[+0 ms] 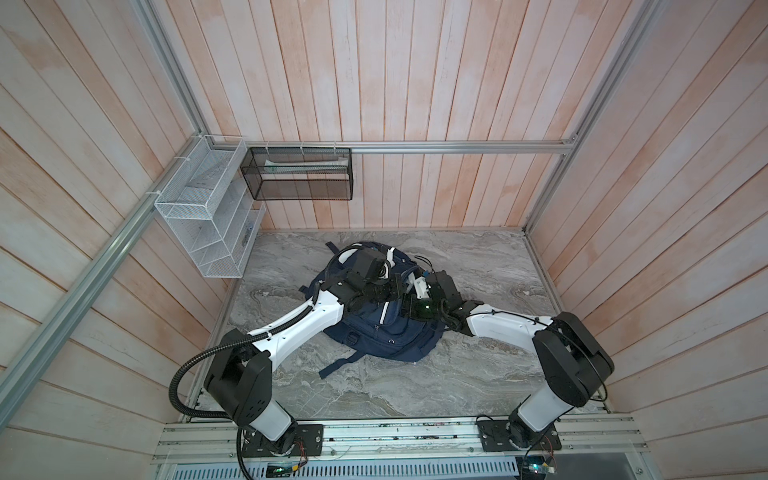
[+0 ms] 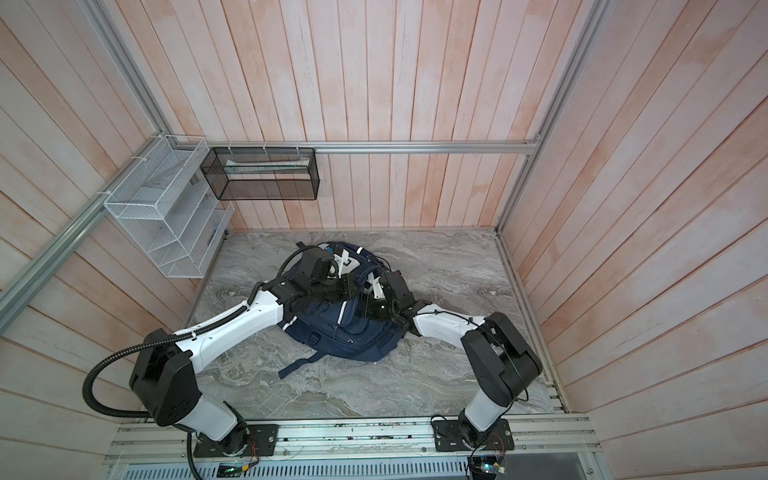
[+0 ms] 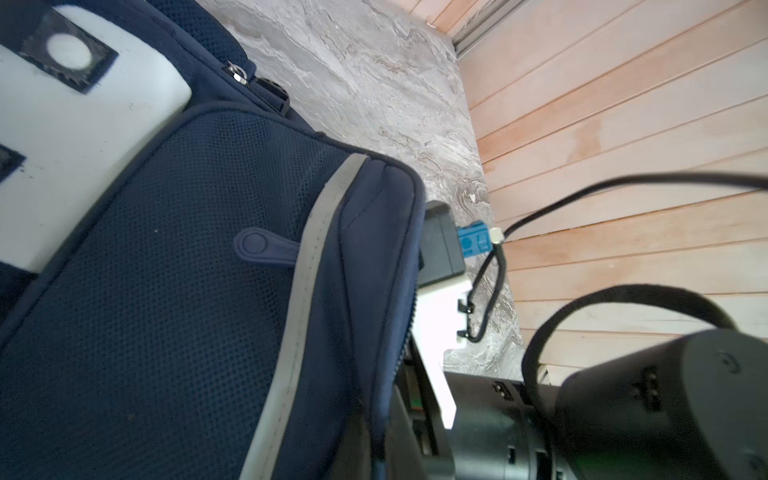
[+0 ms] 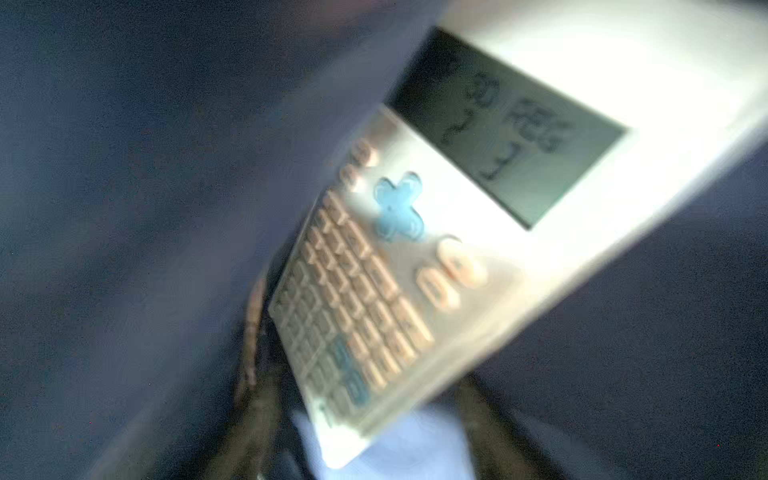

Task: Pack the student bag

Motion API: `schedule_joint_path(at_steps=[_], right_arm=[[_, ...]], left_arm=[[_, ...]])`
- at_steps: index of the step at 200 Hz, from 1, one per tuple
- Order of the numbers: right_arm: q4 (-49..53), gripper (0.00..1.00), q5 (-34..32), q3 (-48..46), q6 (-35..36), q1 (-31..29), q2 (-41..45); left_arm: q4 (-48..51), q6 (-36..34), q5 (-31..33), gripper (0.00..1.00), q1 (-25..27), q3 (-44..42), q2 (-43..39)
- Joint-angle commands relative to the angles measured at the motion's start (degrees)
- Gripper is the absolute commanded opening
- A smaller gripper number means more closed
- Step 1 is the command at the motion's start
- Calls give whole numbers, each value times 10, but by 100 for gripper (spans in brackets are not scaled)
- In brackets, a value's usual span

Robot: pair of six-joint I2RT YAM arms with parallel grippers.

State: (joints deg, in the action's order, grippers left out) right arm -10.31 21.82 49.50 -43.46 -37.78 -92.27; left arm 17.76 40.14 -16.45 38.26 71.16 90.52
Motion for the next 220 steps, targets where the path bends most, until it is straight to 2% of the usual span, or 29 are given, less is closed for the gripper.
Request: schedule_joint_path(at_steps=[1, 40, 48, 56, 69, 74, 89, 96, 112, 123, 138, 144, 157, 184, 202, 220], right_arm=[[-1, 88, -50, -43, 3, -10, 74], [68, 86, -85, -130, -10, -11, 201], [85, 85, -110, -146, -22, -19, 240], [102, 86, -171, -165, -32, -50, 287], [116, 91, -291, -195, -30, -128, 360], [117, 92, -319, -207, -29, -151, 380], [112, 98, -318, -245, -28, -172, 432], [99, 98, -314, -270, -35, -171, 459], [47, 98, -310, -334, -42, -171, 522], [55, 98, -325, -349, -55, -175, 548], [82, 98, -345, -341, -77, -192, 536], [93, 93, -354, -330, -82, -204, 518], [105, 86, -387, -295, -83, -242, 461], [106, 82, -458, -187, -38, -322, 307], [96, 79, -434, -118, -22, -329, 208], [56, 75, -392, -69, -2, -329, 133]], left_arm=[[-39, 6, -57, 0, 20, -9, 2], [-71, 15, -73, 0, 23, -13, 29], [-71, 14, -66, 0, 28, -12, 38], [-75, 13, -66, 19, 31, -12, 51], [-102, 14, -89, 27, 27, -24, 65], [-113, 17, -96, 33, 25, -30, 65], [-128, 27, -94, 56, 18, -43, 53], [-119, 24, -89, 63, 16, -42, 39], [-80, 14, -46, 72, 12, -55, -17], [-53, 19, -21, 76, 6, -83, -67], [-31, 43, -1, 76, -10, -144, -138], [-34, 64, 2, 76, -20, -178, -168], [-85, 115, -14, 75, -50, -264, -218], [-188, 199, -52, 68, -104, -379, -255], [-210, 197, -22, 68, -105, -397, -249], [-205, 173, -7, 68, -107, -373, -212]])
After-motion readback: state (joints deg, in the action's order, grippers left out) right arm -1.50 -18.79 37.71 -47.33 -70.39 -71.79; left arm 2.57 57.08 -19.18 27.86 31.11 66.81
